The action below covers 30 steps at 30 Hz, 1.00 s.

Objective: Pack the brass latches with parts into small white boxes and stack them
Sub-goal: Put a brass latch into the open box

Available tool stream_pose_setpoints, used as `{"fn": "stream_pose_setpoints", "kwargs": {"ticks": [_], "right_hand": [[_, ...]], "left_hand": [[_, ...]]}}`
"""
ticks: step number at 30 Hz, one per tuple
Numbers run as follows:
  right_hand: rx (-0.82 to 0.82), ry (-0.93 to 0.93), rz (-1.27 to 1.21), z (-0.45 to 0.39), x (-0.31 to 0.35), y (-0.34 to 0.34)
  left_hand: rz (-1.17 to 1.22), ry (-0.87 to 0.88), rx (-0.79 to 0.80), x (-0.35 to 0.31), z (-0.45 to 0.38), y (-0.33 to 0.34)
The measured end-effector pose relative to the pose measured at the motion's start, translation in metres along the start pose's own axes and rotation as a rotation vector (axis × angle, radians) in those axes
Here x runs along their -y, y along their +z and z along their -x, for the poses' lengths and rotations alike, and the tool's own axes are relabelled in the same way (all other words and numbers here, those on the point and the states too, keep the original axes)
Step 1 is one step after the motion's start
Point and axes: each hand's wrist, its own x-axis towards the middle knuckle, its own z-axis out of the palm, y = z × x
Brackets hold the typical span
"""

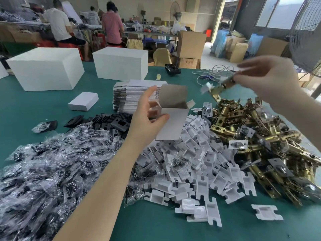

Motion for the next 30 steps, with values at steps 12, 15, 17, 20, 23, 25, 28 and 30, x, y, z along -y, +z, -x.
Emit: {"fn": "stream_pose_setpoints", "kwargs": {"ticks": [12,15,17,20,23,25,28,30], "right_hand": [[0.382,-0.239,-0.082,0.004,0.048,0.047],[0.423,-0.257,-0.009,-0.003,0.05,0.051],[0.431,-0.262,0.002,-0.006,0.051,0.05],[0.426,-0.253,-0.012,-0.01,0.052,0.048],[0.426,-0.221,-0.057,-0.012,0.053,0.044],[0.433,-0.174,-0.135,-0.012,0.051,0.04],[0.418,-0.141,-0.158,-0.013,0.044,0.032],[0.392,-0.116,-0.144,-0.012,0.038,0.025]], "left_hand": [[-0.156,-0.281,0.213,0.029,0.0,-0.002],[-0.136,-0.291,0.213,0.028,0.0,-0.003],[-0.123,-0.294,0.209,0.027,0.0,-0.004],[-0.093,-0.292,0.222,0.021,0.001,-0.006],[-0.072,-0.295,0.248,0.018,0.001,-0.007],[-0.061,-0.293,0.24,0.017,0.001,-0.008],[-0.047,-0.283,0.246,0.013,0.002,-0.007],[-0.05,-0.291,0.243,0.012,0.003,-0.006]]}}
